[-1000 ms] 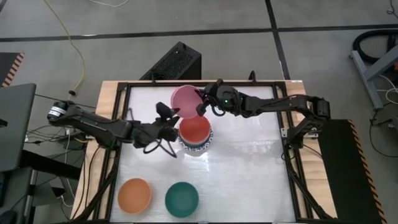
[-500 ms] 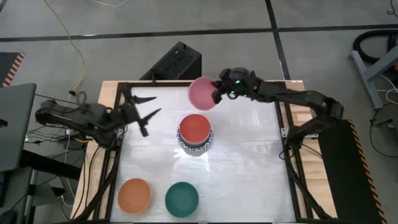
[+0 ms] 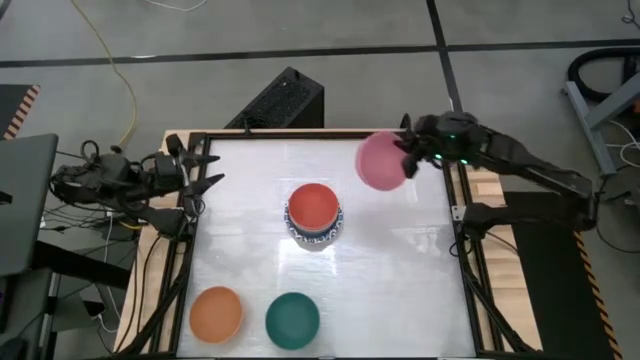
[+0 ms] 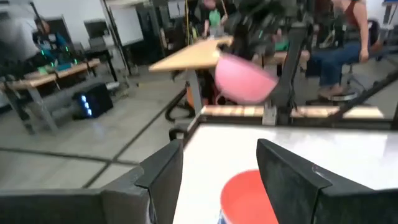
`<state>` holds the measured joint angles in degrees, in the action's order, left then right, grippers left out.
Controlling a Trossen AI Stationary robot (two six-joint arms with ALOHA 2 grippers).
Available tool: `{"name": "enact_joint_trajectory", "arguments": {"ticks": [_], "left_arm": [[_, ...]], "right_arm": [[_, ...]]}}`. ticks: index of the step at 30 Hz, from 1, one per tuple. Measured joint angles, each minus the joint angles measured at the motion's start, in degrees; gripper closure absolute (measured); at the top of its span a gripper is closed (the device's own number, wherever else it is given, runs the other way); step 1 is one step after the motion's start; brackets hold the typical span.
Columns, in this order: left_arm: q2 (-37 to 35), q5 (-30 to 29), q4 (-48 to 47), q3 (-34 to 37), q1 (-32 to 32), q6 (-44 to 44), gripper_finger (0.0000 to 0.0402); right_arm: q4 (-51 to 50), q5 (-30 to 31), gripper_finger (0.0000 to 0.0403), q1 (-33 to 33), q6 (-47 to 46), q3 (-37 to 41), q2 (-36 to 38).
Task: Nest bowls inside each other
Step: Stack the pink bowl on top of the orange bowl
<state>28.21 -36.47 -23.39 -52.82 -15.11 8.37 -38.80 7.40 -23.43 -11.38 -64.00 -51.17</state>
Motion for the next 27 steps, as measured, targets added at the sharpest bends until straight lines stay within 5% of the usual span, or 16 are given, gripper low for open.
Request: {"name": "enact_joint_trajectory", "arguments": {"ticks": [11,18,27], "left_arm": [[-1.06,0.2,-10.75,0.94,0.0,-11.28,0.0207],[-1.09,0.27,-8.3,4.07,-0.02,-16.1,0.0207],[-1.81,2.82,2.71,16.32,-0.7,-17.66,0.0207]], "right_arm": [[7.89,0.92,0.0393,3.63,-11.02,17.71,13.57],[16.67,-0.04,0.0393,9.22,-15.66,24.9,13.13],[21.49,4.36,0.0393,19.15,-13.15,25.12,7.66]]}}
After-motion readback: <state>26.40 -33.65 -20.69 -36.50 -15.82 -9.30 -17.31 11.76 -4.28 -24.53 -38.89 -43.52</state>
